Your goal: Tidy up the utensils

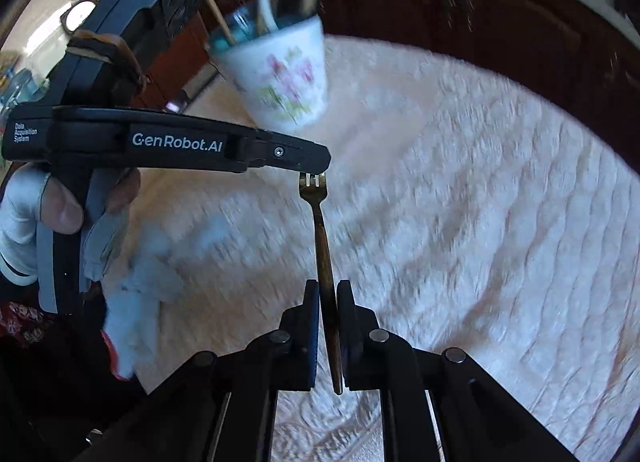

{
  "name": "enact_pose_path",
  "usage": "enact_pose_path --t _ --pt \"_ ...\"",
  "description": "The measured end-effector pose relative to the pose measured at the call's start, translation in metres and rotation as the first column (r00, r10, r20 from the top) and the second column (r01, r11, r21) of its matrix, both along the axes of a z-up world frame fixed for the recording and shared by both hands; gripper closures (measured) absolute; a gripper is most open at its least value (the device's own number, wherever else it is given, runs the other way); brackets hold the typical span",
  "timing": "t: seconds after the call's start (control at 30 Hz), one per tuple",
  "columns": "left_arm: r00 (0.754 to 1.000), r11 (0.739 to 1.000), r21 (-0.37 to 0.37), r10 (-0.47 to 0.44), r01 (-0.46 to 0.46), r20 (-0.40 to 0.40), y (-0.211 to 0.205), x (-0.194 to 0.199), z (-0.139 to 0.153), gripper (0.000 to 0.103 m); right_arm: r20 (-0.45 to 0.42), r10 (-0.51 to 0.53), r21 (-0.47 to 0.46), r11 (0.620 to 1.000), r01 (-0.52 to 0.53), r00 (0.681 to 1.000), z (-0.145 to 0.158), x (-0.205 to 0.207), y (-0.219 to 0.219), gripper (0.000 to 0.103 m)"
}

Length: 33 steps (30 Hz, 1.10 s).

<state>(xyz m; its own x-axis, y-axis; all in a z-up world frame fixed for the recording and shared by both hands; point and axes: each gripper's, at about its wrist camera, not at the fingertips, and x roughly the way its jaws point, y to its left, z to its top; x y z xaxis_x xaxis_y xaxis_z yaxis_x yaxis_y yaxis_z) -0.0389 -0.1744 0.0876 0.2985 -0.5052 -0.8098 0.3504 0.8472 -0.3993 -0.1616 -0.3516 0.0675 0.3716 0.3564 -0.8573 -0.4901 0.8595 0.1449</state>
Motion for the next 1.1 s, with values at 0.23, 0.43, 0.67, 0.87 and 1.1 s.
enact_pose_path --t 0.23,0.43,0.67,0.87,1.1 --pt "0.989 0.996 -0.031 0.088 -0.084 0.121 0.044 0.003 0.066 0.097 0.112 0.083 0.001 0.996 -0.084 0.990 0.052 0.009 0.038 0.096" --pt "0.961 0.988 -0.026 0.152 -0.150 0.230 0.083 0.018 0.123 0.097 0.207 0.120 0.030 0.991 -0.129 0.971 0.095 0.037 0.077 0.096" --pt "0.915 0.975 0.023 0.201 -0.223 0.349 0.104 0.050 0.160 0.097 0.248 0.098 0.110 0.986 -0.128 0.964 0.112 0.096 0.119 0.096" --pt "0.903 0.968 0.087 0.186 -0.237 0.387 0.101 0.066 0.156 0.097 0.225 0.066 0.189 0.976 -0.110 0.972 0.100 0.129 0.135 0.095" --pt "0.902 0.966 0.157 0.125 -0.206 0.414 0.086 0.062 0.134 0.098 0.131 0.008 0.294 0.955 -0.046 0.991 0.064 0.149 0.127 0.093"
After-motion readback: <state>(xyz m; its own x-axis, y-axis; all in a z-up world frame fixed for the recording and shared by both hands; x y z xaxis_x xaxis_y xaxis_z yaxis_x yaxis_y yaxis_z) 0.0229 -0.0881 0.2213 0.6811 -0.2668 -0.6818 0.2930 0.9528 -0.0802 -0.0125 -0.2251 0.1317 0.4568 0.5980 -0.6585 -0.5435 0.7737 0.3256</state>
